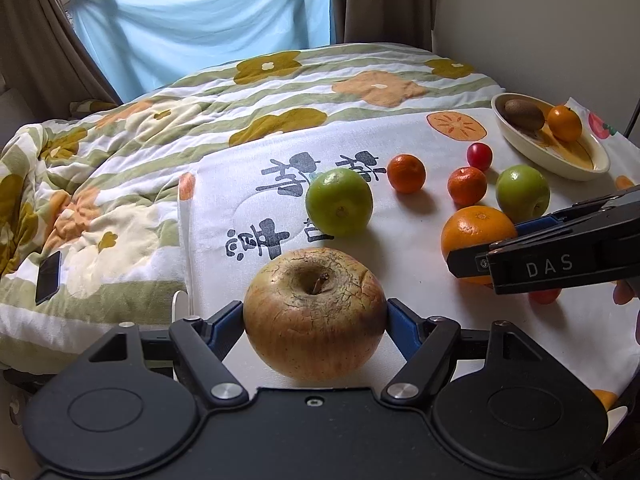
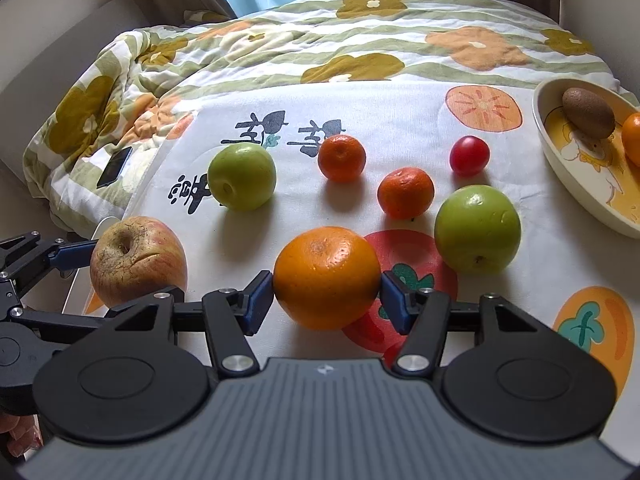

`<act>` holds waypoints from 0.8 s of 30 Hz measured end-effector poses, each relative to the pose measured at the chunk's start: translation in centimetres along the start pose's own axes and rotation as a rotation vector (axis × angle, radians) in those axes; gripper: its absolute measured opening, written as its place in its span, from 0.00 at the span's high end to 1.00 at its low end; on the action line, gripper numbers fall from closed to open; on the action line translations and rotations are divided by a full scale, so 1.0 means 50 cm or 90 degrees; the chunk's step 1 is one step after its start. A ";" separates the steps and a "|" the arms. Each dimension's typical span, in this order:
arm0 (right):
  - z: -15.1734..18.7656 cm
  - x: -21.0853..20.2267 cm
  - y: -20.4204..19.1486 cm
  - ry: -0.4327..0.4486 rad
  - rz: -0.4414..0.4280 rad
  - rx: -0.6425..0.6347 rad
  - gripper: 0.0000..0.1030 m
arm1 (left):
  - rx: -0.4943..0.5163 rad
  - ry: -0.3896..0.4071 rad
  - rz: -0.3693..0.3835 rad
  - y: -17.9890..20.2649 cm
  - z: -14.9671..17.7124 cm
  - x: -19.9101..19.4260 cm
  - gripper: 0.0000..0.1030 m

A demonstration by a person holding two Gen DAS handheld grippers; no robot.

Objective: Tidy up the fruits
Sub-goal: 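Carry the apple and orange over the duck bowl with both tools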

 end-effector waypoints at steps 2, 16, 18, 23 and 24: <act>-0.004 -0.011 -0.001 0.006 -0.001 0.000 0.29 | -0.004 0.006 0.000 -0.002 -0.005 -0.011 0.23; -0.050 -0.135 0.037 0.069 -0.003 0.010 0.29 | -0.028 0.064 -0.016 0.023 -0.085 -0.102 0.23; -0.056 -0.151 0.057 0.077 -0.003 0.015 0.29 | -0.033 0.070 -0.018 0.037 -0.097 -0.113 0.23; -0.070 -0.196 0.124 0.093 -0.002 0.014 0.29 | -0.045 0.083 -0.027 0.089 -0.129 -0.137 0.23; -0.074 -0.205 0.142 0.095 -0.002 0.009 0.29 | -0.050 0.084 -0.029 0.101 -0.135 -0.140 0.23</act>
Point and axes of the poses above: each gripper's, at about its wrist camera, not at the fingertips, and x roughly the way its jaws point, y to its right, z to its underside, the point moved 7 cm from there along x, roughly the way its jaws point, and after that the axes turned 7 degrees about y, right-handed, at the moved point
